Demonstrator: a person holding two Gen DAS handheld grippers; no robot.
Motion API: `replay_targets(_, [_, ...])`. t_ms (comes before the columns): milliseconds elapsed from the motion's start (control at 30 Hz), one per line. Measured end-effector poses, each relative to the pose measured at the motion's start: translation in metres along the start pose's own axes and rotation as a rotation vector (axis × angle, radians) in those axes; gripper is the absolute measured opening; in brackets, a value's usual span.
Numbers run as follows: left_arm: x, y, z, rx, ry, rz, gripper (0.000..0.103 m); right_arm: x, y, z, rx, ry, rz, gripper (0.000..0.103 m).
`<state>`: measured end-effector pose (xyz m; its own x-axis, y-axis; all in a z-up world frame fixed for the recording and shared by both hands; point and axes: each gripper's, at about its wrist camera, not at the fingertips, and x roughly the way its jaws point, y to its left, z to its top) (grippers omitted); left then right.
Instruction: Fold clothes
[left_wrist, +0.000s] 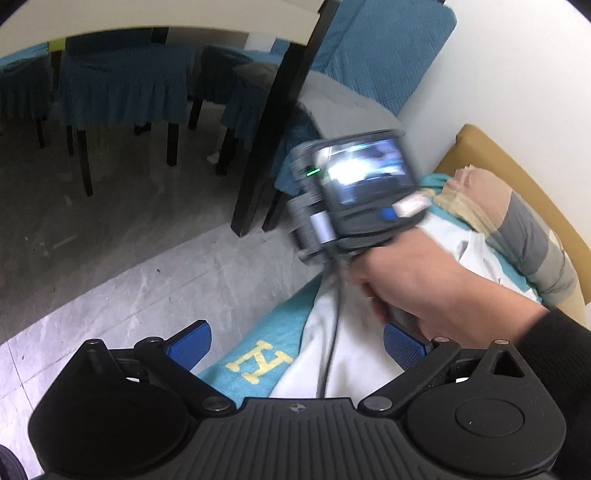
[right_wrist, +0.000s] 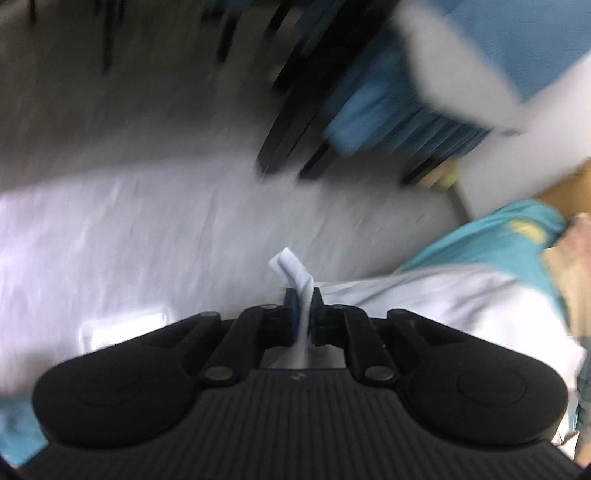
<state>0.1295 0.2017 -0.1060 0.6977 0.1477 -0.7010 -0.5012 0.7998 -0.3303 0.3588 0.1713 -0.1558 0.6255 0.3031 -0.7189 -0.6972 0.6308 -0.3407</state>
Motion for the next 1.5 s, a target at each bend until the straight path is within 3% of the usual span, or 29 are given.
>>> replay_targets(100, [-0.011, 0.002, 0.000, -0.006, -0.046, -0.006, 0.101, -0.019, -0.014, 0.003, 0.064, -0.071, -0.056, 0.006])
replay_targets(333, [-0.034, -0.008, -0.006, 0.086, -0.080, -0.090, 0.101, -0.145, -0.137, -0.077, 0.568, -0.380, -0.255, 0.006])
replay_targets(500, [-0.041, -0.022, -0.015, 0.130, -0.085, -0.117, 0.101, -0.163, -0.209, -0.190, 0.911, -0.351, -0.391, 0.006])
replay_targets(600, [-0.037, -0.032, -0.023, 0.163, -0.068, -0.111, 0.101, -0.153, -0.227, -0.247, 1.034, -0.303, -0.400, 0.008])
replay_targets(700, [-0.031, -0.043, -0.028, 0.197, -0.062, -0.096, 0.101, -0.142, -0.235, -0.280, 1.104, -0.273, -0.369, 0.010])
replay_targets(833, [-0.023, -0.059, -0.034, 0.248, -0.053, -0.081, 0.101, -0.120, -0.236, -0.289, 1.106, -0.226, -0.276, 0.022])
replay_targets(967, [-0.022, -0.070, -0.038, 0.273, -0.031, -0.095, 0.101, -0.125, -0.230, -0.287, 1.081, -0.229, -0.216, 0.068])
replay_targets(1000, [-0.023, -0.070, -0.039, 0.276, -0.019, -0.106, 0.101, -0.133, -0.227, -0.285, 1.076, -0.236, -0.197, 0.072])
replay_targets(1233, [-0.052, -0.073, -0.048, 0.353, -0.049, -0.111, 0.101, -0.221, -0.190, -0.274, 1.022, -0.255, -0.126, 0.070])
replay_targets(1500, [-0.093, -0.084, -0.061, 0.454, -0.084, -0.135, 0.101, -0.343, -0.107, -0.304, 0.967, -0.274, -0.132, 0.070])
